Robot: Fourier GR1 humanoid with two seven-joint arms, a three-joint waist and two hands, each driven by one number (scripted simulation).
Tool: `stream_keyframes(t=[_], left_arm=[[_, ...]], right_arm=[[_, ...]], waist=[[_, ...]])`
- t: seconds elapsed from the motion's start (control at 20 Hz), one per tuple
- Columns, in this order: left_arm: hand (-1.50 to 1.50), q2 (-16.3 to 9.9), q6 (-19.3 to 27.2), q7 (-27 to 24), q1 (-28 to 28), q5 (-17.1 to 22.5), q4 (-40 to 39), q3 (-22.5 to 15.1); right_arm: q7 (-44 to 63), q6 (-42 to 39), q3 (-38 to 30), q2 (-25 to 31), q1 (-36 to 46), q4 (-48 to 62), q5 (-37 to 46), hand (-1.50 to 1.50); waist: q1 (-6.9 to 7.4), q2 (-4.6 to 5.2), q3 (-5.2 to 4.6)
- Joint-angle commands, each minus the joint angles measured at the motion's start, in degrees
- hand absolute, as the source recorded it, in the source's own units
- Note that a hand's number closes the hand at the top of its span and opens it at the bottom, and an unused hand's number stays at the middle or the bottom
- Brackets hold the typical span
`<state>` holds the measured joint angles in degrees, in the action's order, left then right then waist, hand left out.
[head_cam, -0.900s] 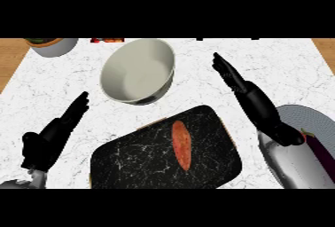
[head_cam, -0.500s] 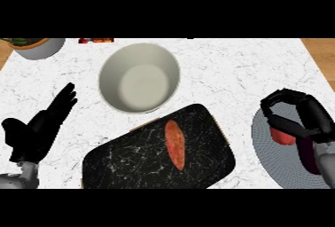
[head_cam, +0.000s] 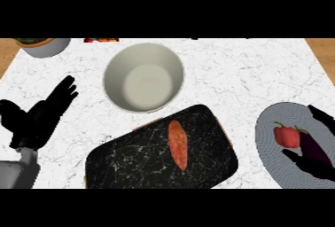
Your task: Pick the eggplant from the placemat and place it in the bowl
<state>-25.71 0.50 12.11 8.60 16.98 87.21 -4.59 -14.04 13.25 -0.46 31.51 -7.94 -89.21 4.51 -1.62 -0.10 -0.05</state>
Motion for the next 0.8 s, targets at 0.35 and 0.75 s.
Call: stream_keyframes(t=[0.35, 0.75], left_arm=[[0.00, 1.2, -0.2, 2.0, 1.5, -0.5, 0.8, -0.2], [0.00, 2.4, -1.7, 1.8, 5.9, -1.3, -3.6, 0.0]], right_arm=[[37.1, -7.4, 1.8, 15.6, -3.3, -18.5, 13.4, -1.50], [60.0, -26.6, 8.5, 19.2, 13.9, -19.8, 8.2, -1.50]], waist=[[1.48, -0.03, -0.20], [2.87, 0.36, -0.06]])
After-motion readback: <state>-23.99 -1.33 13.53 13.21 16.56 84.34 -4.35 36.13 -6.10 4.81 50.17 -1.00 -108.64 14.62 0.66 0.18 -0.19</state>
